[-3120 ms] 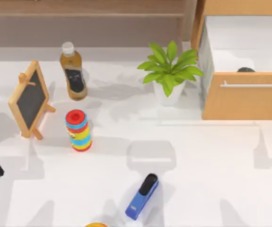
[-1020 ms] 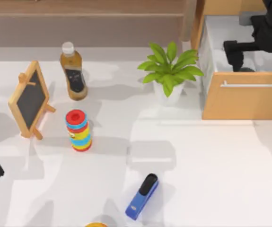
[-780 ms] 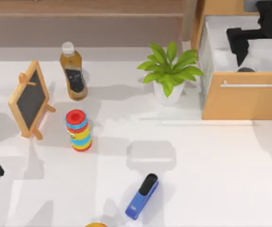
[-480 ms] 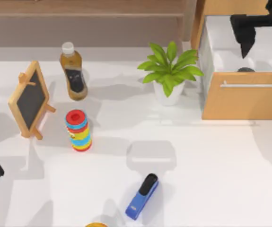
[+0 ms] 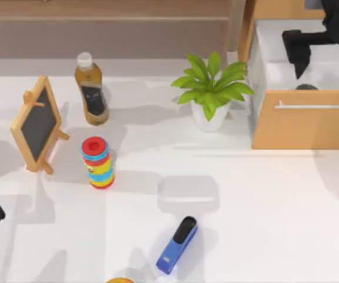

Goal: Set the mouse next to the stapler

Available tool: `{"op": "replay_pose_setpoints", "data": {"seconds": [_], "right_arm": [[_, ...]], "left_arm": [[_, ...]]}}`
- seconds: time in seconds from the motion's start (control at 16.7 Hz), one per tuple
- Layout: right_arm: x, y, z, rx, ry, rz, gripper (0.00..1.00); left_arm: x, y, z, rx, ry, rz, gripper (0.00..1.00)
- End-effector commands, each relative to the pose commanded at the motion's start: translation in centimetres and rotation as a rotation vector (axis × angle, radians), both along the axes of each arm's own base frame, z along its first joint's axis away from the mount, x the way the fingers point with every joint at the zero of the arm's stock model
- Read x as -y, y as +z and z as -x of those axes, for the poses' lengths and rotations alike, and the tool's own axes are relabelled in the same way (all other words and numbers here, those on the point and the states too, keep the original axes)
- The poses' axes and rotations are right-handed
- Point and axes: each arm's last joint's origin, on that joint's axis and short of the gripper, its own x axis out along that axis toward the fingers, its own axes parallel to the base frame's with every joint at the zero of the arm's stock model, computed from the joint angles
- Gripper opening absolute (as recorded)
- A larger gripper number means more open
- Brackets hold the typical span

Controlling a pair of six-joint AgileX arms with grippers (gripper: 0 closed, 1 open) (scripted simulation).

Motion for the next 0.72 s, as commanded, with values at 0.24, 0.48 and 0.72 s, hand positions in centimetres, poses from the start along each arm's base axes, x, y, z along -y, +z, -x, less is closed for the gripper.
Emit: {"op": "replay_pose_setpoints", "data": {"seconds": [0.24,0.48,0.72], "right_arm": [[0.7,-7.2,-2.8,-0.026,0.011,0.002,1.00],[1.0,-10.0,-3.8,-0.016,0.017,-0.004,1.00],[1.0,-10.0,-3.8,-0.016,0.017,-0.004,1.00]], "left_arm": [[0.0,0.0,0.0,0.000,0.000,0.000,1.00],[0.0,0.0,0.0,0.000,0.000,0.000,1.00],[0.0,0.0,0.0,0.000,0.000,0.000,1.00]]}}
